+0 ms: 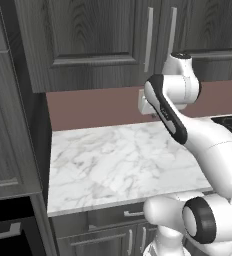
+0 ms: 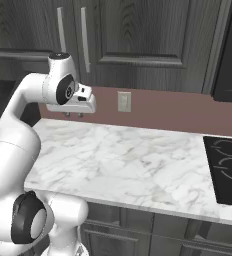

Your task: Get the candle and the liquor from the cabinet and move them to the dining counter.

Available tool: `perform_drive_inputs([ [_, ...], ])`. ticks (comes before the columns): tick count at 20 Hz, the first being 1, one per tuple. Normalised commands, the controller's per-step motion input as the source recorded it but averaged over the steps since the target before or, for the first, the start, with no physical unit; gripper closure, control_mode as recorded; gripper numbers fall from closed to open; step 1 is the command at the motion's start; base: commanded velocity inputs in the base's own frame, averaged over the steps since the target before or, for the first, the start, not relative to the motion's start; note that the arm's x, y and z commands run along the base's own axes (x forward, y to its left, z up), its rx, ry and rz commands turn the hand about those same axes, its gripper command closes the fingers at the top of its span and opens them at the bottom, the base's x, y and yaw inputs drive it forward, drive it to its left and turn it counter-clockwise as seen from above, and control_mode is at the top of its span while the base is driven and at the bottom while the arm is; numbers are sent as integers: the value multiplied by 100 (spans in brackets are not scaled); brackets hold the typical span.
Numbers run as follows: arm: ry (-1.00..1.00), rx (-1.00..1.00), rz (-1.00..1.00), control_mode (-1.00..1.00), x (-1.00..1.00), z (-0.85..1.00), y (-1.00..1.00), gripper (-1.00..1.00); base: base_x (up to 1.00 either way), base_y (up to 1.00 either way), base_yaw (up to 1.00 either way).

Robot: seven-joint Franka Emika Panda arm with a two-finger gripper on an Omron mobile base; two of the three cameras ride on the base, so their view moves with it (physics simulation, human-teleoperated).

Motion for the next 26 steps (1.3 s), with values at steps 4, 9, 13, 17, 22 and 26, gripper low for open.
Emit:
perform_drive_inputs([
  [4,-1,0,0,-100,-5,0,0,-100,0,0,0],
  [9,-34,0,-3,-100,-25,0,0,-100,0,0,0],
  [13,-53,0,0,-100,-26,6,-2,-100,0,0,0],
  [17,-53,0,0,-100,-23,26,-6,-100,0,0,0],
  [22,-33,0,0,-100,-4,46,-9,-100,0,0,0],
  [26,-8,0,0,-100,0,57,-13,-100,0,0,0],
])
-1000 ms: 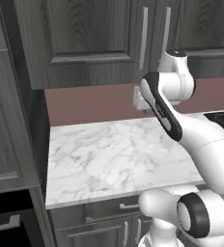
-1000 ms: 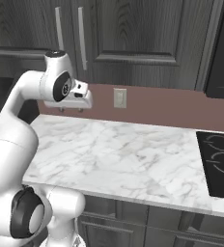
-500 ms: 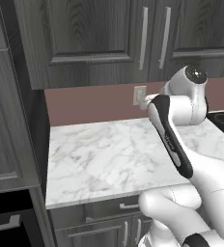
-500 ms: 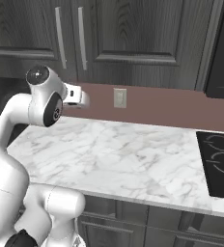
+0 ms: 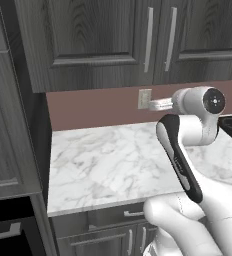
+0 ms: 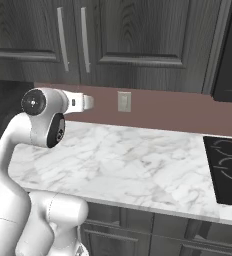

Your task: Get the candle and the liquor from the cabinet and move them to the dining counter.

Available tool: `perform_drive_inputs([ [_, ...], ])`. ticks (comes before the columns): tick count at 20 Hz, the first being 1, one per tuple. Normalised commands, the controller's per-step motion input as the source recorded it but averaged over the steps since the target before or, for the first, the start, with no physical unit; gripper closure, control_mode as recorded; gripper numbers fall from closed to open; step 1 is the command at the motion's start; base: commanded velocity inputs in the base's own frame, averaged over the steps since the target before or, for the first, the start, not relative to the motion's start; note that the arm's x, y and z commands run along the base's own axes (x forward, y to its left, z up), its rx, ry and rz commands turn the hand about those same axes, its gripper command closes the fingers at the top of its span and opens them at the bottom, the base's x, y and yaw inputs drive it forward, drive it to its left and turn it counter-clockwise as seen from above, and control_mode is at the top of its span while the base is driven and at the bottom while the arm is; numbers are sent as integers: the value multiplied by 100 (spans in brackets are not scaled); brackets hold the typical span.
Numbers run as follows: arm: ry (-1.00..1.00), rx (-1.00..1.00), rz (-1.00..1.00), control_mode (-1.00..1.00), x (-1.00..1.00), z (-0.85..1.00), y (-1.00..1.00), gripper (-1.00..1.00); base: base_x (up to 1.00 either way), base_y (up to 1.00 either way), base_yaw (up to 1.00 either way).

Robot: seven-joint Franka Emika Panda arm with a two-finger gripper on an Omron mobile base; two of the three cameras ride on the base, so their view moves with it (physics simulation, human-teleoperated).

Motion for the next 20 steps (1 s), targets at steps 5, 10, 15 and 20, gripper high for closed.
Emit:
perform_drive_inputs([
  [5,0,0,0,-100,1,57,-18,-100,0,0,0],
  [10,0,0,0,-100,8,49,-14,-100,0,0,0],
  [15,5,0,0,-100,11,35,-5,-100,0,0,0],
  [20,10,3,0,-100,24,32,0,-100,0,0,0],
])
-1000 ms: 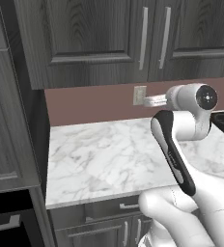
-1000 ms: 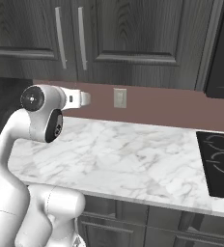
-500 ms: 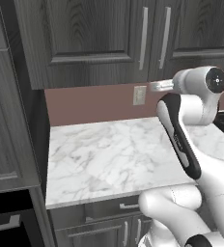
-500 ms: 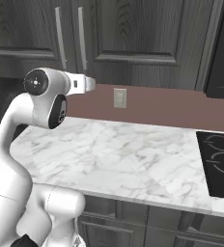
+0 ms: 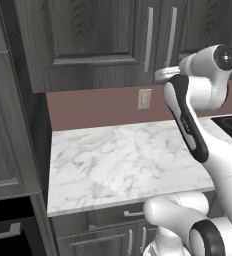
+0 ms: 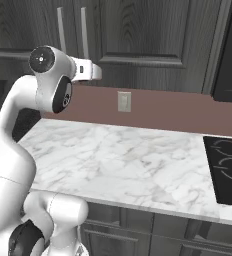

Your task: Get the candle and the liquor from the cabinet and move them to the dining counter.

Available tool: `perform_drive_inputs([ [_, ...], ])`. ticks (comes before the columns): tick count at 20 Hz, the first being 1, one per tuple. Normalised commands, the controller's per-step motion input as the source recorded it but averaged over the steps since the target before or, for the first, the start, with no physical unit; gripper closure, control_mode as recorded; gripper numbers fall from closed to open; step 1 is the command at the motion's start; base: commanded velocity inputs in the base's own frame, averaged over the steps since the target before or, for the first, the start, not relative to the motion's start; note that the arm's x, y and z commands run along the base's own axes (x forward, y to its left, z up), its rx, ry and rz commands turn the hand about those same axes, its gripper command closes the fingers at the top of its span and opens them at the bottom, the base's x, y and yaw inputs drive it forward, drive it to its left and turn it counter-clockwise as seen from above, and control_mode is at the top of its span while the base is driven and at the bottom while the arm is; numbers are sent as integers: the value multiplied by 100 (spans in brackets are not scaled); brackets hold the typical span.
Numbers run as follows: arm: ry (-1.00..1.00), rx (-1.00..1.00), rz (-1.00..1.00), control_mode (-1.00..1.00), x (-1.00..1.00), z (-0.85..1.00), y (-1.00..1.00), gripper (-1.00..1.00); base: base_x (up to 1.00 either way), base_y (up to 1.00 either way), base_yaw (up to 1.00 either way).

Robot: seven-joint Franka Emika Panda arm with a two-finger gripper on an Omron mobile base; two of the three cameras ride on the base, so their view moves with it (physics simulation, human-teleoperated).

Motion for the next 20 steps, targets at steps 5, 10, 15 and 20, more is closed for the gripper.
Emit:
perform_drive_inputs([
  [5,10,3,0,-100,29,26,0,-100,0,0,0],
  [10,5,0,0,-100,30,27,-1,-100,0,0,0],
  [15,0,0,0,-100,35,16,-4,-100,0,0,0],
  [20,0,0,0,-100,43,4,-2,-100,0,0,0],
])
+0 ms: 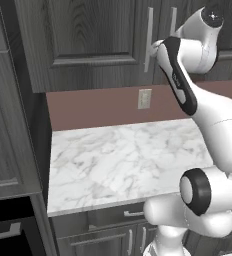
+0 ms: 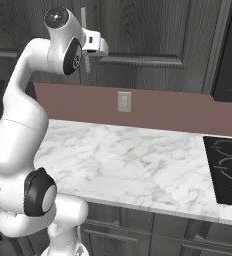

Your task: Get the candle and the liquor from the cabinet and move them to the dining counter.

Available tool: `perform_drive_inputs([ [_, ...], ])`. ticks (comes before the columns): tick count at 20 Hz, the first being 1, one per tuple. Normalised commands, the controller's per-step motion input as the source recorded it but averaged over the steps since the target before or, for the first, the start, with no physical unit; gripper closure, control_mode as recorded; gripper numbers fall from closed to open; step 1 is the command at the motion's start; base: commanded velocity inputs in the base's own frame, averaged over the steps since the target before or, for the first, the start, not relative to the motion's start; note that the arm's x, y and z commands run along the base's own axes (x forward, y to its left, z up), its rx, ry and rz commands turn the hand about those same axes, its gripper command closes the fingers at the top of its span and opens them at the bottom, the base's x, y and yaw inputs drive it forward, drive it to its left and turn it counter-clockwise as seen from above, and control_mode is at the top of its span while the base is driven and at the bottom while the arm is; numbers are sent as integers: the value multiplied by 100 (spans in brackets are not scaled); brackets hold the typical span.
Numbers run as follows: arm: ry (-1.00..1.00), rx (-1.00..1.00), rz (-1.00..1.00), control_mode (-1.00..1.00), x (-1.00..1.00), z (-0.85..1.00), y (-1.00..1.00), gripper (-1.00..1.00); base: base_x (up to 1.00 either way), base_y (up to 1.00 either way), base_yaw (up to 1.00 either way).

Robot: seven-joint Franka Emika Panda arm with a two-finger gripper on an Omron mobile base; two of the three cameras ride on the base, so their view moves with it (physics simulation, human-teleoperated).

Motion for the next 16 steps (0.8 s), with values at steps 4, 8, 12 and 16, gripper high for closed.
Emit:
perform_drive_inputs([
  [4,0,1,0,-100,35,9,-14,-100,0,0,0],
  [8,0,0,0,-100,29,12,-12,-100,0,0,0],
  [12,-1,0,0,-100,13,6,-6,-100,0,0,0],
  [16,-17,0,0,-100,4,6,0,-100,0,0,0],
])
